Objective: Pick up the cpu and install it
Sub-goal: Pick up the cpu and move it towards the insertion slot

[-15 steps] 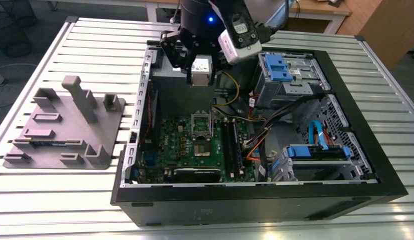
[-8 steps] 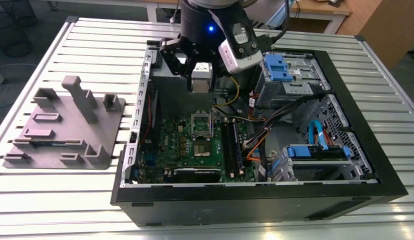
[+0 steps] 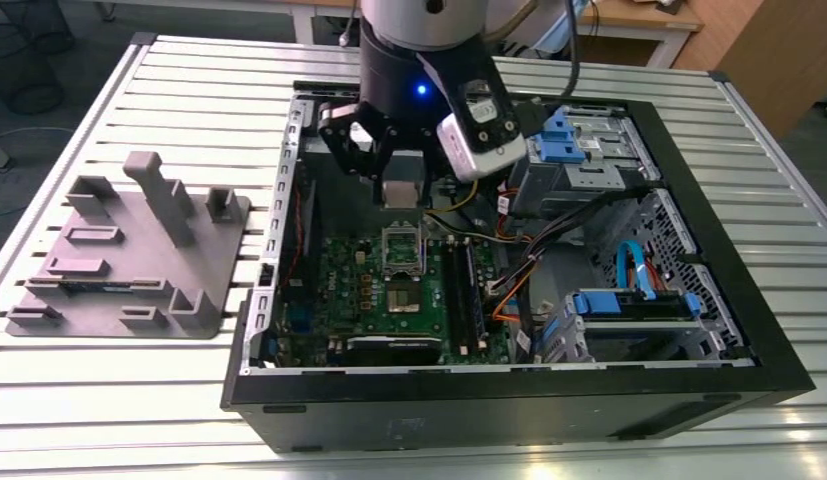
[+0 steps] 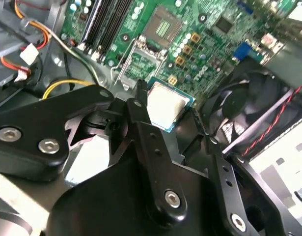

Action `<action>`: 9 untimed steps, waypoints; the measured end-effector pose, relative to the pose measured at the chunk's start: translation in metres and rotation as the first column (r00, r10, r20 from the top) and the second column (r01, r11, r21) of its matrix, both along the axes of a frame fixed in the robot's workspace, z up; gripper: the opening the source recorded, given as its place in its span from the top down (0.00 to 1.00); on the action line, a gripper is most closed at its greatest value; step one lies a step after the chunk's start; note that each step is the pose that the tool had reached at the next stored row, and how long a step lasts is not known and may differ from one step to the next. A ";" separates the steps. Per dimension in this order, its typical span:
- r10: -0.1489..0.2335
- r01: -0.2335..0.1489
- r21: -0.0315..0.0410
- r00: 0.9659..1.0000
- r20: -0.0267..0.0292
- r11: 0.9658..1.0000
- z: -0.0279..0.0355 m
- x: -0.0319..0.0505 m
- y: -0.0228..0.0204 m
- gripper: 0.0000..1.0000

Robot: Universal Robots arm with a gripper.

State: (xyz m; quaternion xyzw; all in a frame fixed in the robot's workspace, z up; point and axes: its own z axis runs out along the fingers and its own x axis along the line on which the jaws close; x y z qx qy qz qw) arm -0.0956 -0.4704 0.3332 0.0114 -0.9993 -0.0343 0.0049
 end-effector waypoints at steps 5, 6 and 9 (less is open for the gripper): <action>0.000 0.000 0.002 1.000 0.000 1.000 -0.0060 0.0000 -0.0068 0.53; 0.000 0.000 0.002 1.000 0.000 1.000 -0.0060 0.0000 -0.0068 0.53; 0.000 0.000 0.002 1.000 0.000 1.000 -0.0061 0.0000 -0.0068 0.53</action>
